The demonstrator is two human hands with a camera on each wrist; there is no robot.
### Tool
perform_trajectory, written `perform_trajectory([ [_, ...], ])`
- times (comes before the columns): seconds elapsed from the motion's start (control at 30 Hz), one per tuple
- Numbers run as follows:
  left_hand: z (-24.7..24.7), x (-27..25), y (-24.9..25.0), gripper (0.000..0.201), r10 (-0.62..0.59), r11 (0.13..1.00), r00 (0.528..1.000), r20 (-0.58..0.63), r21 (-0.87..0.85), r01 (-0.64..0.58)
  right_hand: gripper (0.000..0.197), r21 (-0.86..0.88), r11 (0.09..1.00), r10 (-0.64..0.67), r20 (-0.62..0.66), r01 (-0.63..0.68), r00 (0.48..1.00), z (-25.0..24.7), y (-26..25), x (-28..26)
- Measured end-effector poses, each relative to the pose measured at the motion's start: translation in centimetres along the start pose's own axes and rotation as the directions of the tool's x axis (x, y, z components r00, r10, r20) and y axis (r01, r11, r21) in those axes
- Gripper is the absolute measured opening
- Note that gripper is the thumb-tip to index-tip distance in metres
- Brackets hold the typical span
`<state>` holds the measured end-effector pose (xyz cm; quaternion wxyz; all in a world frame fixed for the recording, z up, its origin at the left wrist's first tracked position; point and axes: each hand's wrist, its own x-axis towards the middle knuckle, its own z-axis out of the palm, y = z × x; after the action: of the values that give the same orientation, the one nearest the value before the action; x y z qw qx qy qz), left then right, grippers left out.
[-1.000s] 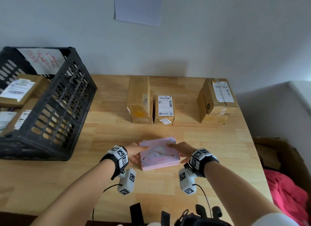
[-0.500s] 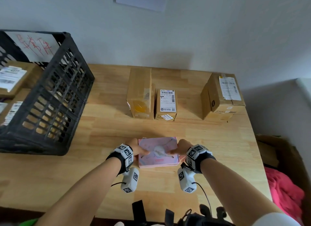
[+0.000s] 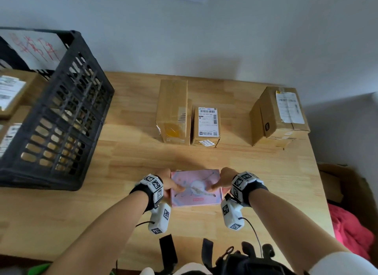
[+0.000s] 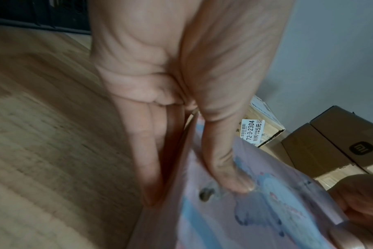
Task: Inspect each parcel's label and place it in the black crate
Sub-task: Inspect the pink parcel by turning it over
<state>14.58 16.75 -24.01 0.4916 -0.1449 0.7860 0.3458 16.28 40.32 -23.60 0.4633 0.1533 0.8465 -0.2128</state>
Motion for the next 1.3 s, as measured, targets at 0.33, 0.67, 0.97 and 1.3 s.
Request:
perform_trajectory([
  [0.33, 0.7, -0.6, -1.1, 0.072, 0.017, 0.996, 0.996, -0.085, -0.085, -0.024, 0.083, 0.14, 0.99, 0.007, -0.068, 0.002, 0.998, 1.1, 0.0, -1.5],
  [0.67, 0.7, -5.6, 1.1, 0.036, 0.127, 0.913, 0.991, 0.03, -0.395, -0.105, 0.061, 0.575, 0.797, -0.104, -0.167, 0.182, 0.981, 2.2, 0.9, -4.2],
  [0.97, -0.4, -6.3, -0.6, 0.032, 0.116, 0.724, 0.951, -0.285, -0.631, -0.278, 0.04, 0.829, 0.515, -0.013, -0.248, 0.219, 0.969, 1.9, 0.7, -4.6],
  [1.3, 0.9, -5.4, -2.8, 0.042, 0.007, 0.838, 0.989, -0.149, -0.539, -0.087, 0.048, 0.691, 0.713, 0.012, -0.184, 0.121, 0.983, 4.1, 1.6, -4.1],
])
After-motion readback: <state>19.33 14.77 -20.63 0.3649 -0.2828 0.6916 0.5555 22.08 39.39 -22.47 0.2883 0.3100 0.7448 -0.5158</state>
